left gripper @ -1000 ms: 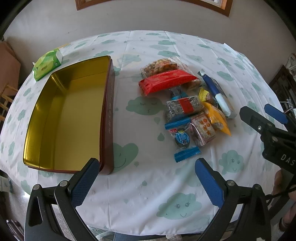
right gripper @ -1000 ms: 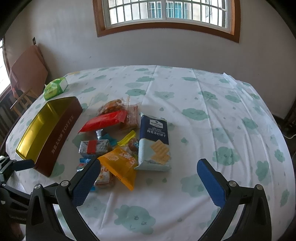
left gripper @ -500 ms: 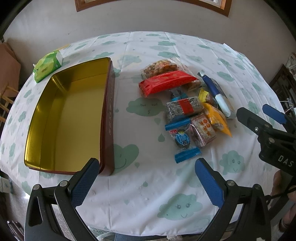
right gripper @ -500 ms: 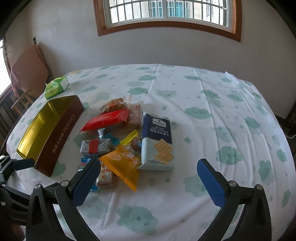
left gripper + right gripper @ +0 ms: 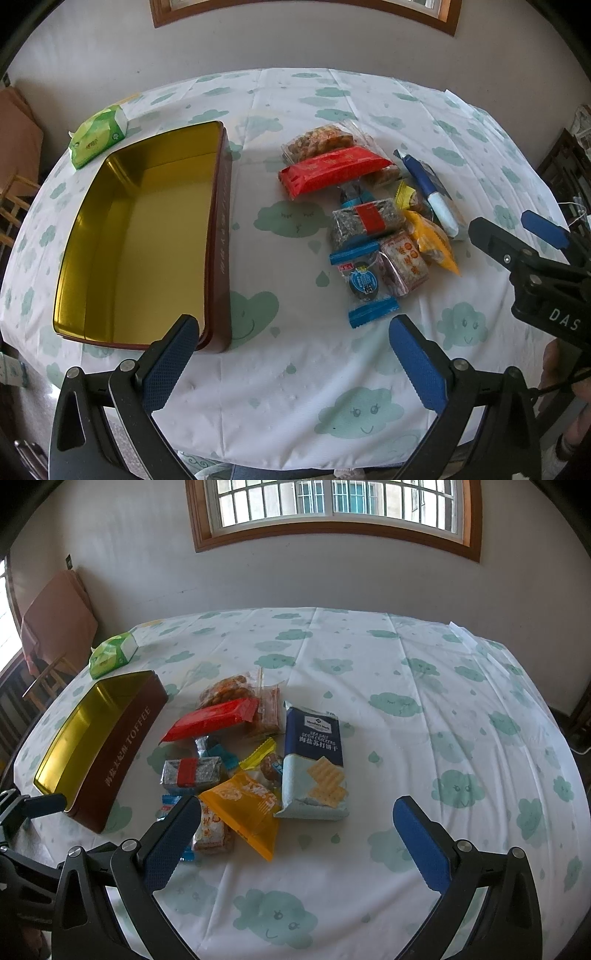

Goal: Organize snacks
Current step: 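Move both tools toward the snack pile beside the gold tin, then grasp the blue soda crackers pack with the right gripper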

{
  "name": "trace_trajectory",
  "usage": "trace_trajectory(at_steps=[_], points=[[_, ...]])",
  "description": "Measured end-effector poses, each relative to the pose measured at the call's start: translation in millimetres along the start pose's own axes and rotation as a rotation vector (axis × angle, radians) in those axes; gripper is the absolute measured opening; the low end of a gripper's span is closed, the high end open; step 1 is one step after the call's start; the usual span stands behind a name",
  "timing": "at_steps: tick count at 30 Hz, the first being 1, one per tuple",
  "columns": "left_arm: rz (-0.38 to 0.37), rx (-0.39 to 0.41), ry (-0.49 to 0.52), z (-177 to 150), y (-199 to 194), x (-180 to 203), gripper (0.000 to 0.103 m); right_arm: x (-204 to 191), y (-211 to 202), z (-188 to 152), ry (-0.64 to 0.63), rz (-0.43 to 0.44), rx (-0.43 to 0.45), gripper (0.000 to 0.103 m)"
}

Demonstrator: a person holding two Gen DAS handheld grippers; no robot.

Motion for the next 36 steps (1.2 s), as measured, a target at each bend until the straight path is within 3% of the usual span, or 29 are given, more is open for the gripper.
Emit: trace_trajectory(at_steps=[20,36], points=[[-0.046,0.056,0.038,17.5,-3.7,4.8,0.101,7.2,10.3,0.7,0.007,0.002,-0.021,0.103],[-0.010,0.050,0.069,49.1,13.4,-12.1,0.101,28.5,50.5,23.9,0.006,-0.008,-0.062,0.103]])
Point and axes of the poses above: each gripper's, at about its wrist camera, not at the fingertips, and y roughly the way its jaws point, x to its right, z to its top, the point moved 9 cm from there along y, roughly the way its jaws point, and after that the axes turned 3 degrees about y, right-handed, at the moved point
